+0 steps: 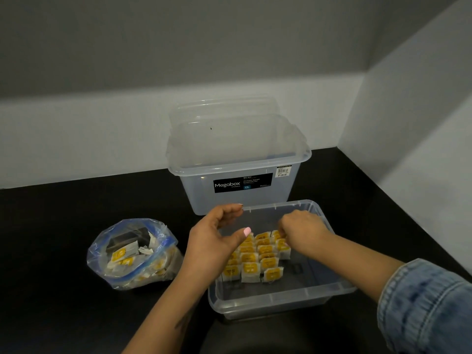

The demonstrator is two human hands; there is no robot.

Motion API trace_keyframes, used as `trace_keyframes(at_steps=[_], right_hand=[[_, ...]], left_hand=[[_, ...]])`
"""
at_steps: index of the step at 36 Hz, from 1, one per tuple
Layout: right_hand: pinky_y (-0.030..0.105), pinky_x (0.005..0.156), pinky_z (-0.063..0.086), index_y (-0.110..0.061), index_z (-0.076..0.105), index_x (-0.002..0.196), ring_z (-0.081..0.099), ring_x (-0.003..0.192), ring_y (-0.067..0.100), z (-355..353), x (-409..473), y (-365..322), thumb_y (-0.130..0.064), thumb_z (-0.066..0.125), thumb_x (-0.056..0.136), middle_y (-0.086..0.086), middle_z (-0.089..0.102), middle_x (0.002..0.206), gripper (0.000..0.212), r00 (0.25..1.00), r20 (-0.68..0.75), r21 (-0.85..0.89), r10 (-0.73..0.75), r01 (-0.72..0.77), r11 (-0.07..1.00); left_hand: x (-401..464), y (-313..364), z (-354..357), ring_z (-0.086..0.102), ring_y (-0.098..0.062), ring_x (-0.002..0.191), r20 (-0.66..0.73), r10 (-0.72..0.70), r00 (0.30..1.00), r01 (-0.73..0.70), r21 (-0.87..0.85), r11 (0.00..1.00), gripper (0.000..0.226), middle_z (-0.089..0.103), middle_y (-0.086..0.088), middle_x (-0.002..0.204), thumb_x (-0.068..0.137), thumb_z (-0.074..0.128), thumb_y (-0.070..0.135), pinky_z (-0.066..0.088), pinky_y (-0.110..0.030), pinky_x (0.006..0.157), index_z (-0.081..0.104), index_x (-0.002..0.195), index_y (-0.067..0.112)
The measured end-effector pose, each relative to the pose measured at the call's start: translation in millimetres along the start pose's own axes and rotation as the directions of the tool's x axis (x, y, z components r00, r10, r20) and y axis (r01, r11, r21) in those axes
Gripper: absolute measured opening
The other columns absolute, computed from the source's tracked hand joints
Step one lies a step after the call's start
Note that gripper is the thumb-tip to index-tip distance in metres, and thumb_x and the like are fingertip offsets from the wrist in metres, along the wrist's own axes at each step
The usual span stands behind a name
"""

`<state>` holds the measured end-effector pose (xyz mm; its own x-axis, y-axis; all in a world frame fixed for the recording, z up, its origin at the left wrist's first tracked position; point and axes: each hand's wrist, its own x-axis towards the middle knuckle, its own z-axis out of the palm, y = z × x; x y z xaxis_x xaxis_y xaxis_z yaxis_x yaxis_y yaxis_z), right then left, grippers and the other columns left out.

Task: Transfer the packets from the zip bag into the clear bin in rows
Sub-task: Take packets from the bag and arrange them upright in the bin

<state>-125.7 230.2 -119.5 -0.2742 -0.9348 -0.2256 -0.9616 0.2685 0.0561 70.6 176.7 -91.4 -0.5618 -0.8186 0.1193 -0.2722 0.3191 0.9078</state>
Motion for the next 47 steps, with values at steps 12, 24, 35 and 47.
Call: trace_keyframes(at_steps=[12,24,35,47], right_hand=[[0.031,0.078,0.054,-0.024,0.068,0.096,0.063,0.086,0.015,-49.2,-10.7,-14.6,-0.023,0.067,0.085,-0.002,0.068,0.093,0.011,0.995,-0.099,0.170,0.021,-0.004,0.986],[0.030,0.077,0.052,-0.024,0.070,0.085,0.061,0.082,0.011,-90.5,5.4,-105.3,-0.032,0.073,0.079,-0.010,0.061,0.076,0.010,0.965,-0.243,0.278,-0.096,0.164,0.946],[0.027,0.074,0.052,-0.027,0.071,0.093,0.064,0.083,0.012,-84.3,35.8,-210.2,-0.025,0.066,0.085,-0.007,0.069,0.087,0.010,0.967,-0.176,0.314,-0.184,0.232,0.921],[0.031,0.069,0.044,-0.015,0.063,0.106,0.060,0.094,0.021,-54.7,73.4,-284.9,-0.015,0.056,0.091,0.004,0.061,0.099,0.017,0.971,0.113,-0.073,-0.211,0.219,0.973]], left_hand=[[-2.5,-10.3,-33.8,0.055,0.008,0.102,-0.069,-0.015,0.998,0.017,0.029,0.999,0.036,0.061,0.021,0.109,0.082,0.069,0.014,0.047,-0.005,0.075,0.058,0.107,0.038],[-2.7,-36.6,-133.0,0.058,0.007,0.088,-0.237,-0.061,0.969,0.092,0.122,0.988,0.042,0.057,0.021,0.101,0.086,0.059,-0.001,0.052,-0.015,0.075,0.057,0.098,0.040],[-1.5,-87.0,-203.3,0.036,-0.012,0.126,-0.188,-0.211,0.959,0.280,0.547,0.789,0.016,0.047,0.012,0.132,0.083,0.067,0.026,0.033,-0.024,0.087,0.065,0.092,0.039],[-6.9,-109.8,-211.3,0.036,-0.007,0.126,-0.055,-0.201,0.978,0.196,0.563,0.803,0.042,0.043,0.014,0.135,0.082,0.067,0.019,0.034,-0.022,0.095,0.057,0.118,0.040]])
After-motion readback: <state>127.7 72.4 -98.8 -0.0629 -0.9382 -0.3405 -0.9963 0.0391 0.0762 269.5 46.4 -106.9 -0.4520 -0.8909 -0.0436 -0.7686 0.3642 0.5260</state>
